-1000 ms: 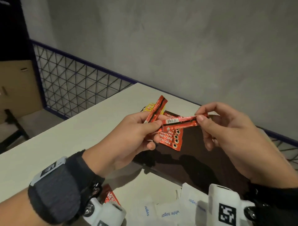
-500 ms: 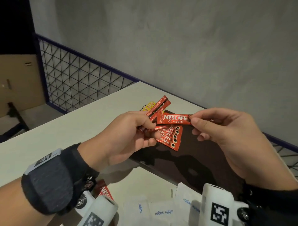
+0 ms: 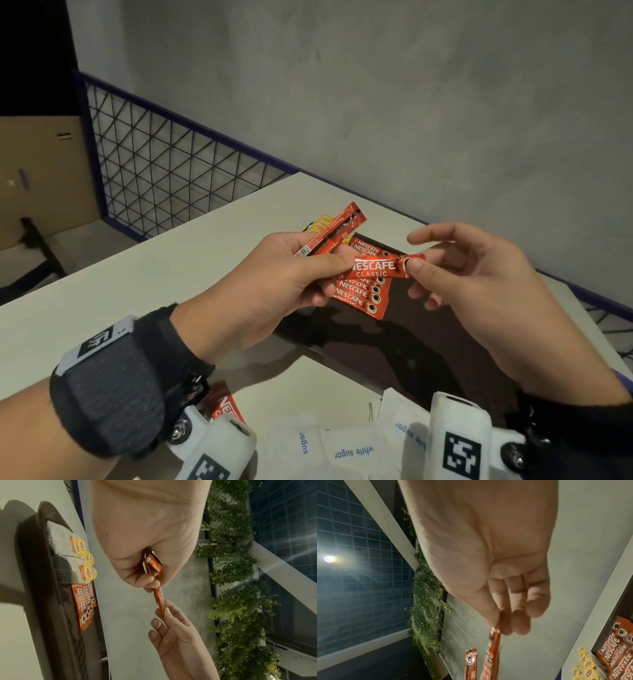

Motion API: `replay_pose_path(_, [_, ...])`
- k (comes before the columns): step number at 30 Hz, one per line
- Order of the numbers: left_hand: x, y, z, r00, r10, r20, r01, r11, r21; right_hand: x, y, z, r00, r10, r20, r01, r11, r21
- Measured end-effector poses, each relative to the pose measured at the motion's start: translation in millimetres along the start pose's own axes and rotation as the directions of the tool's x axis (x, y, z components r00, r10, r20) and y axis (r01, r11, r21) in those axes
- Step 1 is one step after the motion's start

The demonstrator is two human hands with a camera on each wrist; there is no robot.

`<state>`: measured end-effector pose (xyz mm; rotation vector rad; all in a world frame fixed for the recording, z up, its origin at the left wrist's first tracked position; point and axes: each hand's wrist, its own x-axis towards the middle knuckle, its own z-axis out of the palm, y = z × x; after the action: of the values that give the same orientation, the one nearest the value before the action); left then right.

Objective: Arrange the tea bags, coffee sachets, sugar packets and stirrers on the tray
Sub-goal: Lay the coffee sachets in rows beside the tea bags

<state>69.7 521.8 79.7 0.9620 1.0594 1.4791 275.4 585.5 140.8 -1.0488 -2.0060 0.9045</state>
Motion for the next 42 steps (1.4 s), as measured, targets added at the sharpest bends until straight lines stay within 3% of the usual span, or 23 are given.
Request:
replay_pose_path(3, [5,0,-2,0.994,0.02,-0.103,-0.021,1.0,-0.008,0,9,-4,0.989,0.135,0.051,-0.124,0.975,-0.186])
replay_pose_path(7, [14,4,-15,0.962,0.047,-0.268,-0.055,0.998,-0.022,13,24,2,0.913,0.397,0.096,-0.372,0.905,-0.206])
replay_pose_path(11, [18,5,-23,0.962,0.035,-0.27,-0.059,0.995,-0.084,36,36,16,0.812,0.563,0.15,-0.536,0.823,-0.187])
replay_pose_path(17, [18,5,-23,0.969,0.06,-0.24,-0.079,0.995,-0.068,41,51,22,0.726,0.673,0.141,-0.595,0.718,-0.361])
replay_pose_path(25, [16,5,-23,0.982,0.035,-0.188,-0.048,0.997,-0.06,53,54,33,0.758,0.642,0.118,-0.544,0.72,-0.431])
replay_pose_path(29, [12,7,-18,0.994,-0.018,-0.11,0.008,0.996,-0.089,57,41,30,0.809,0.586,0.049,-0.514,0.745,-0.425])
replay_pose_path(31, [9,9,-16,0.998,-0.049,-0.041,0.044,0.993,-0.106,51,22,22,0.874,0.486,0.015,-0.457,0.831,-0.316])
replay_pose_path(33, [6,12,-14,0.995,-0.078,0.055,0.084,0.991,-0.105,36,-1,15,0.933,0.357,0.045,-0.354,0.933,-0.063])
replay_pose_path(36, [-1,14,-13,0.964,-0.128,0.232,0.148,0.986,-0.073,4,-30,15,0.975,0.162,0.154,-0.193,0.959,0.209])
replay_pose_path(39, [-6,12,-8,0.919,-0.189,0.346,0.203,0.979,-0.005,-12,-35,24,0.978,0.044,0.205,-0.081,0.982,0.173])
replay_pose_path(42, [-7,9,-4,0.917,-0.207,0.341,0.205,0.978,0.041,-6,-26,27,0.99,-0.008,0.139,-0.005,0.995,0.096])
